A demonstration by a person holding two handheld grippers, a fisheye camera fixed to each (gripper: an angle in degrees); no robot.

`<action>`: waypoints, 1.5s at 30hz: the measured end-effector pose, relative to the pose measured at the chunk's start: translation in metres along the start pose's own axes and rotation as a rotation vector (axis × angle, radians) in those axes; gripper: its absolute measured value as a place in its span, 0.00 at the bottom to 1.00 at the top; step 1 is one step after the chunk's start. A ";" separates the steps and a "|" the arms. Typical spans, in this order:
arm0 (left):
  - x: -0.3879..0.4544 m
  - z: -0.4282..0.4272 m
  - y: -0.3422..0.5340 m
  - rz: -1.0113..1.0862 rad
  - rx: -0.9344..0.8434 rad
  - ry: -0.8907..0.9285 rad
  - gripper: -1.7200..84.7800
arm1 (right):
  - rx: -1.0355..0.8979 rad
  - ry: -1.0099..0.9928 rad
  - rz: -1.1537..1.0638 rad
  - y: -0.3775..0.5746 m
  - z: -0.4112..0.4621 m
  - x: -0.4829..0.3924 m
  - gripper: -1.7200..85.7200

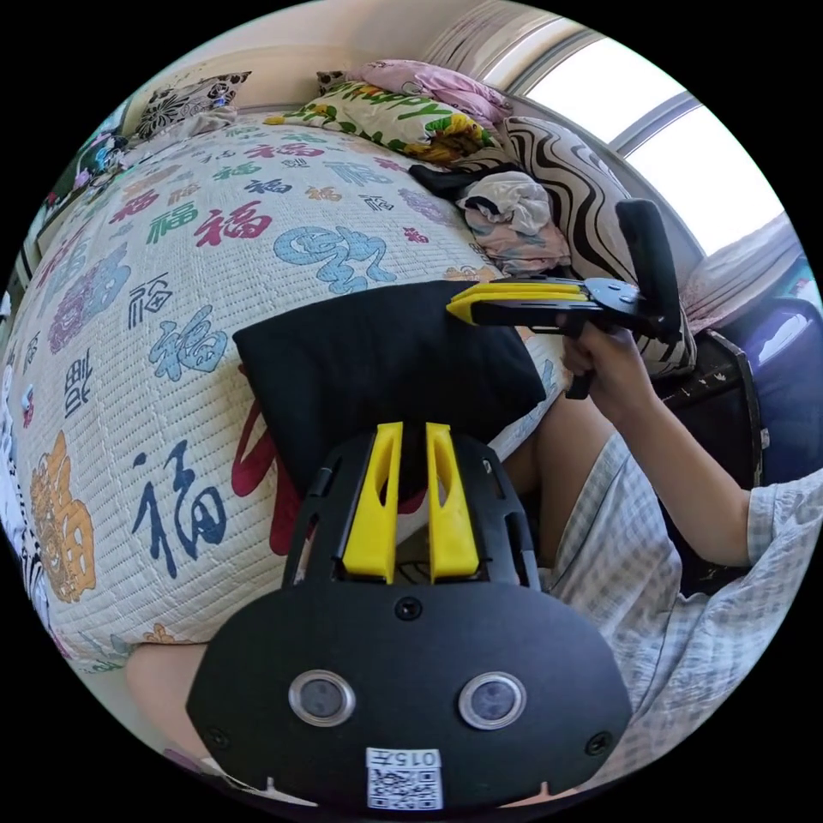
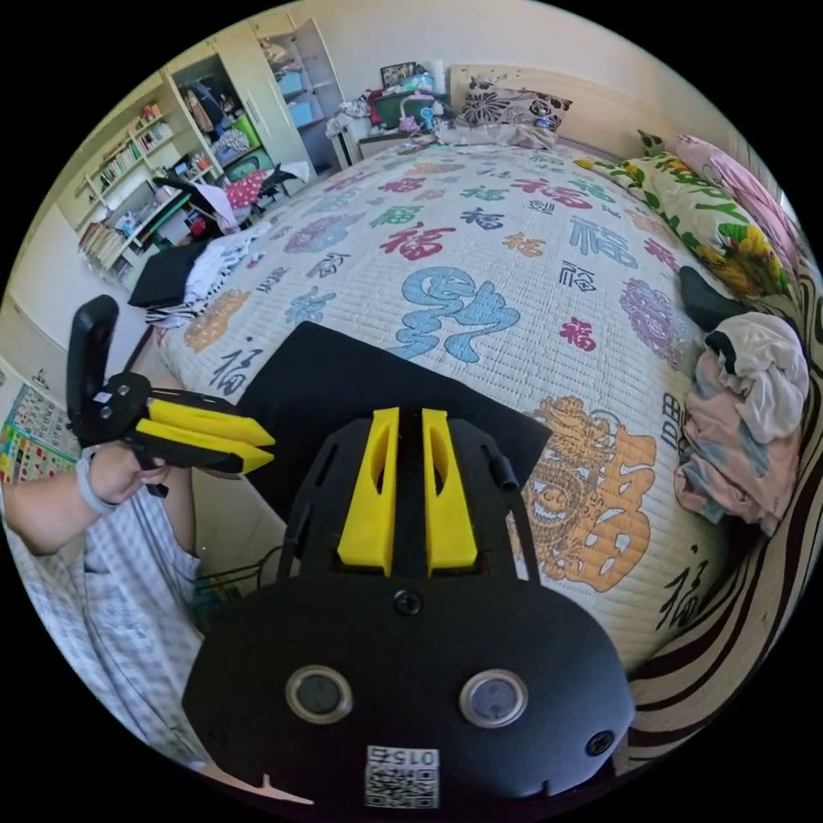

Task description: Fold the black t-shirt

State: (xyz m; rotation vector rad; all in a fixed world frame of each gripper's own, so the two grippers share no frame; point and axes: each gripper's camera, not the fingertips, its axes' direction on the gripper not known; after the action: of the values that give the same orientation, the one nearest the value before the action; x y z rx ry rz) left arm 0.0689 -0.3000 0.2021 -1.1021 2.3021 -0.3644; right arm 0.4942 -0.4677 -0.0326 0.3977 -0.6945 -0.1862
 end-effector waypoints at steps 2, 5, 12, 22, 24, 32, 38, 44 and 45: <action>-0.004 -0.004 0.000 -0.009 0.000 0.021 0.08 | -0.019 0.022 -0.002 -0.004 0.011 0.003 0.04; -0.009 -0.010 -0.001 -0.001 -0.010 0.034 0.07 | -0.005 0.019 0.016 -0.002 0.012 0.010 0.02; -0.029 -0.036 0.006 -0.022 -0.028 0.045 0.02 | -0.013 0.054 0.133 0.027 0.002 0.037 0.01; -0.061 -0.082 0.015 -0.045 -0.139 -0.078 0.01 | -0.222 -0.061 0.007 0.020 0.043 0.034 0.01; -0.069 -0.094 0.014 -0.062 -0.139 -0.054 0.01 | -0.227 -0.068 0.030 0.015 0.046 0.041 0.02; -0.121 -0.183 0.019 -0.132 0.077 0.146 0.13 | 0.026 -0.234 0.260 0.018 0.035 0.124 0.09; -0.212 -0.209 0.022 -0.346 0.133 0.426 0.16 | 0.001 -0.583 0.405 0.005 0.090 0.195 0.15; -0.229 -0.210 0.007 -0.292 0.047 0.618 0.17 | -0.004 -0.859 0.425 -0.023 0.142 0.214 0.15; -0.232 -0.213 0.003 -0.298 0.048 0.650 0.17 | -0.001 -0.884 0.427 -0.025 0.147 0.216 0.15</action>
State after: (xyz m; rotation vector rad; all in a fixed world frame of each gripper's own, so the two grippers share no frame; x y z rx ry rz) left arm 0.0596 -0.1160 0.4574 -1.4660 2.6412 -1.0147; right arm 0.5604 -0.5978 0.1852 0.1394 -1.6285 0.0585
